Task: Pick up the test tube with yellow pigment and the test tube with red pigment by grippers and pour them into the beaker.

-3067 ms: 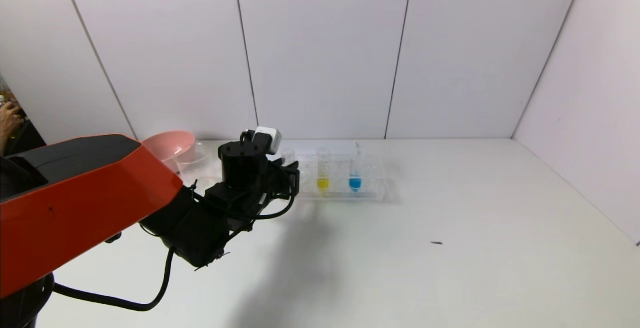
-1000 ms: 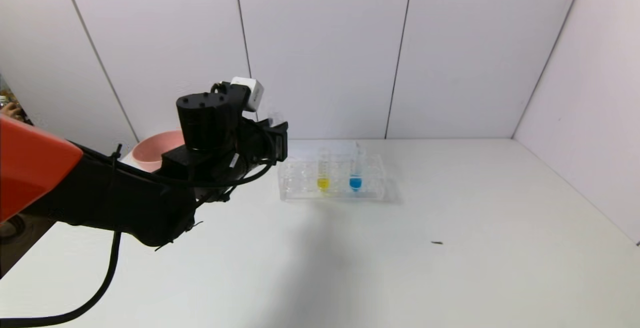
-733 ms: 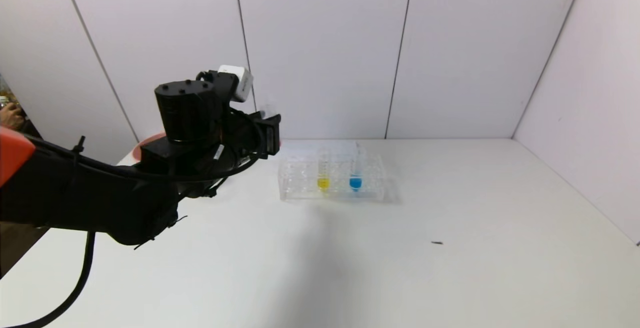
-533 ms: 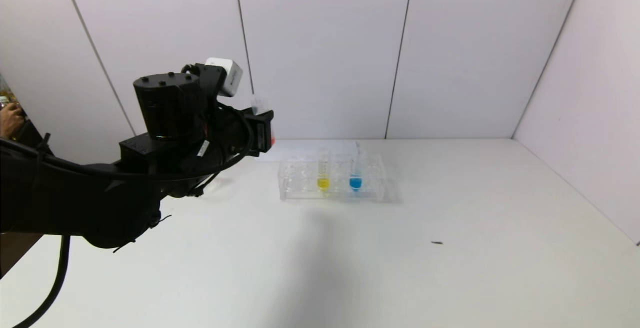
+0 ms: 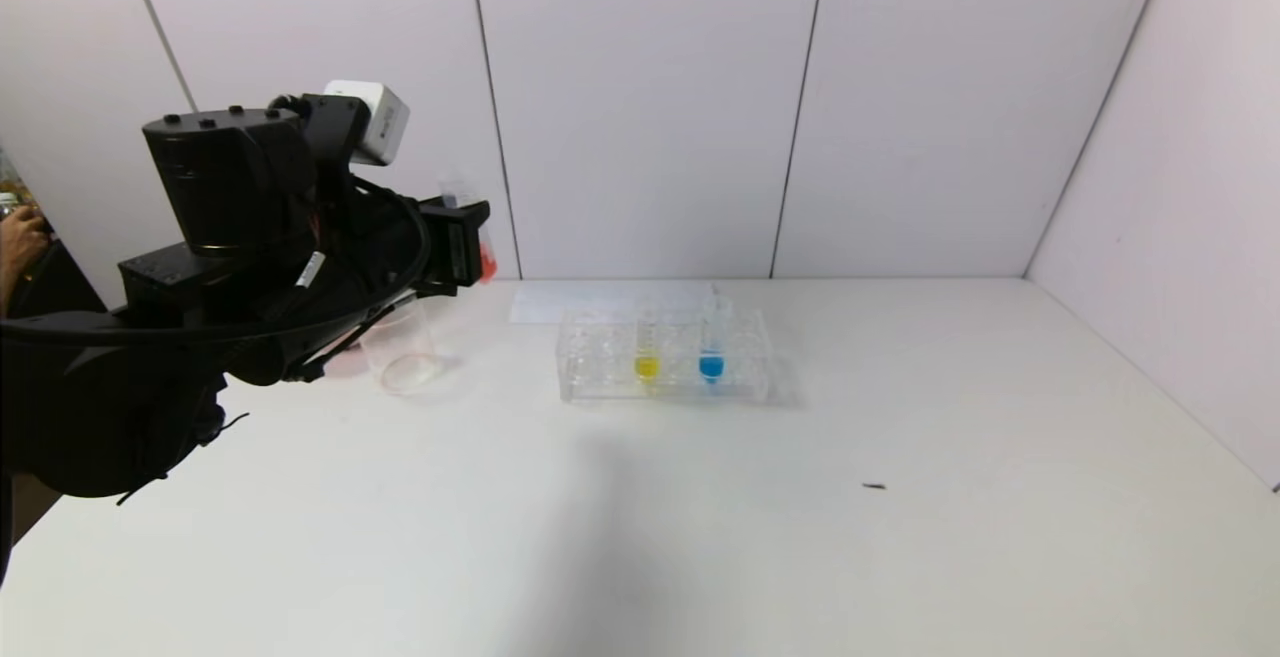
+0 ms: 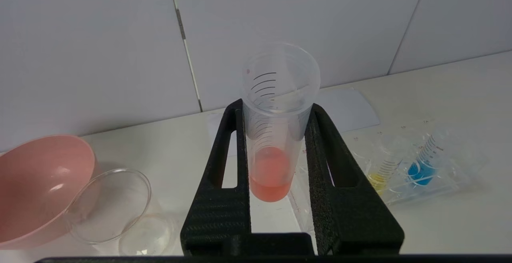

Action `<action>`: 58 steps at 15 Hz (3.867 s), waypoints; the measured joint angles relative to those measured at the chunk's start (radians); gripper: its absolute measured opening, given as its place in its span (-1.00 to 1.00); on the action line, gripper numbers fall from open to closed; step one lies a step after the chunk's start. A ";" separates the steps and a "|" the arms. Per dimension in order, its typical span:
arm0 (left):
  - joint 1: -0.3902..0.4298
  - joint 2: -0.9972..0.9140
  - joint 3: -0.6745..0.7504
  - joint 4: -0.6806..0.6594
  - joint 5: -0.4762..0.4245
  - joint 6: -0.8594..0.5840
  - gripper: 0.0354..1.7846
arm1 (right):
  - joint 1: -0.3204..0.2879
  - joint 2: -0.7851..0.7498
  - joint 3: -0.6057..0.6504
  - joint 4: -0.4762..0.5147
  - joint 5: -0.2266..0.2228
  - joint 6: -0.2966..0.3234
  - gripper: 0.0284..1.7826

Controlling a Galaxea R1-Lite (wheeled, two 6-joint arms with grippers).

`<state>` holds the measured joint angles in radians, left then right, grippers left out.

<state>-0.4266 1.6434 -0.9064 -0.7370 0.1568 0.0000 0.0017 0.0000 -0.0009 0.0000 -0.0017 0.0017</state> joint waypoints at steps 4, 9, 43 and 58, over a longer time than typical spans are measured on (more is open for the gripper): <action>0.045 -0.014 0.009 0.007 -0.010 0.002 -0.55 | -0.001 0.000 0.000 0.000 0.000 0.000 0.91; 0.138 -0.016 0.007 0.034 -0.061 0.000 -0.55 | 0.000 0.000 0.000 0.000 0.000 0.000 0.91; 0.604 0.082 -0.056 0.102 -0.377 0.061 -0.55 | 0.000 0.000 0.000 0.000 0.000 0.000 0.91; 0.614 0.113 -0.084 0.206 -0.435 0.151 -0.55 | 0.000 0.000 0.000 0.000 0.000 0.000 0.91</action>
<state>0.1870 1.7560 -0.9904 -0.5311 -0.2781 0.1511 0.0013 0.0000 -0.0009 0.0000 -0.0017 0.0013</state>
